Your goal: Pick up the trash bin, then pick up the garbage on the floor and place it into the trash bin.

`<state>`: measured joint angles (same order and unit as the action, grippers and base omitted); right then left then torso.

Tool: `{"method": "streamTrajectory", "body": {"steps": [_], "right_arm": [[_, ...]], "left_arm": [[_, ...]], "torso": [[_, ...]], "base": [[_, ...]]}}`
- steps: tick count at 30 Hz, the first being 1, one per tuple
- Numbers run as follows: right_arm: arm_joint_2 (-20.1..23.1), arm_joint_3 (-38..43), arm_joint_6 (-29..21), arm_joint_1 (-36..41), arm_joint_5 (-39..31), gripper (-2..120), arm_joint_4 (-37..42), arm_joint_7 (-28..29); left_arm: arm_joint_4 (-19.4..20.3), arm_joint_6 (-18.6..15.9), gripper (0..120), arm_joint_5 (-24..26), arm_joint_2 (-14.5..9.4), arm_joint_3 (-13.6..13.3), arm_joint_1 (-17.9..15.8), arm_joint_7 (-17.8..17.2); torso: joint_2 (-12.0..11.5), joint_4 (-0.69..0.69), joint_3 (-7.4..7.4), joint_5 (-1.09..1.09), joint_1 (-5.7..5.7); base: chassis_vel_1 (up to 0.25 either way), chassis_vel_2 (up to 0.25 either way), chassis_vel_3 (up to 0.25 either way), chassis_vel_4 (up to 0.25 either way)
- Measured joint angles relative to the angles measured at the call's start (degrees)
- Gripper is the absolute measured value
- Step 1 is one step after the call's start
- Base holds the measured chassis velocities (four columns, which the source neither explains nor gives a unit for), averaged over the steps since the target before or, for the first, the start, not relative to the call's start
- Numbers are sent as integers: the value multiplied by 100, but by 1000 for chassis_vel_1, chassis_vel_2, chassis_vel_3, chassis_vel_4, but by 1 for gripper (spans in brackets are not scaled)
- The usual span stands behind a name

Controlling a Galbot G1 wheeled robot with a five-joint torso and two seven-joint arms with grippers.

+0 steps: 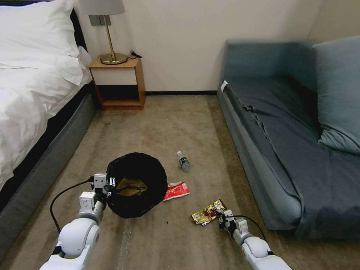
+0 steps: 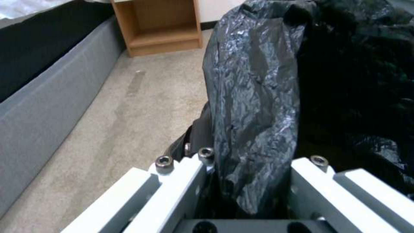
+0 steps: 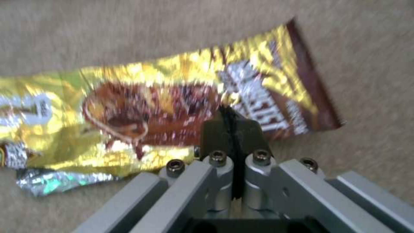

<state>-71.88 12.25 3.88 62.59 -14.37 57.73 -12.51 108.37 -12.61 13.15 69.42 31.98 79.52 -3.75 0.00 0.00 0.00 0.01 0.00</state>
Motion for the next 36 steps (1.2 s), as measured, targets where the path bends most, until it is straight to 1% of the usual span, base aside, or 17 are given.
{"method": "streamTrajectory", "body": {"steps": [5,10,12,13,15,16,18,19,22,23,24,26,28,29,30,34,36], "right_arm": [[199,47,-123,230,-521,0,653,19],[298,111,-239,378,-865,1,1034,50],[332,130,-427,510,-1305,10,1292,129],[332,130,-427,510,-1305,10,1292,129],[334,143,-619,648,-1657,20,1479,190],[334,143,-619,648,-1657,20,1479,190],[309,163,-718,742,-1820,32,1540,212],[309,163,-718,742,-1820,32,1540,212],[260,181,-836,825,-2016,45,1589,248],[260,181,-836,825,-2016,45,1589,248],[241,188,-890,857,-2109,53,1610,276],[230,191,-911,867,-2147,56,1616,287],[191,215,-967,882,-2277,68,1619,332],[191,215,-967,882,-2277,68,1619,332],[172,225,-985,888,-2329,76,1615,352],[155,233,-990,899,-2341,84,1590,357],[128,249,-990,897,-2346,96,1513,358]], "left_arm": [[80,3,4,-7,6,11,26,-13],[129,-1,4,-4,8,9,9,-22],[159,-20,4,7,32,9,-11,-25],[159,-20,4,7,32,9,-11,-25],[188,-40,4,24,41,5,-50,-29],[188,-40,4,24,41,5,-50,-29],[191,-49,4,37,43,-11,-84,-30],[191,-49,4,37,43,-11,-84,-30],[132,-44,4,42,54,-10,-96,-29],[132,-44,4,42,54,-10,-96,-29],[97,-39,4,42,54,-5,-91,-25],[82,-34,4,42,54,-3,-91,-25],[58,-21,4,43,50,1,-101,-17],[58,-21,4,43,50,1,-101,-17],[49,-21,4,44,48,-2,-115,-14],[44,-21,4,45,47,-14,-133,-14],[43,-21,4,45,51,-35,-149,-9]], "torso": [[0,0,0,-1,0],[0,0,0,-1,0],[0,0,0,-1,0],[0,0,0,-1,0],[0,0,0,-1,0],[0,0,0,-1,0],[0,-1,0,-1,0],[0,-1,0,-1,0],[0,0,0,-1,0],[0,0,0,-1,0],[0,0,0,-1,0],[0,0,0,-1,0],[0,0,0,-1,0],[0,0,0,-1,0],[0,0,0,-1,0],[0,0,0,-1,0],[0,-1,0,-1,0]], "base": [[0,0,0,0],[0,0,0,0],[0,0,0,0],[0,0,0,0],[0,0,0,0],[0,0,0,0],[0,0,0,0],[0,0,0,0],[0,0,0,0],[0,0,0,0],[0,0,0,0],[0,0,0,0],[0,0,0,0],[0,0,0,0],[0,0,0,0],[0,0,0,0],[0,0,0,0]]}}
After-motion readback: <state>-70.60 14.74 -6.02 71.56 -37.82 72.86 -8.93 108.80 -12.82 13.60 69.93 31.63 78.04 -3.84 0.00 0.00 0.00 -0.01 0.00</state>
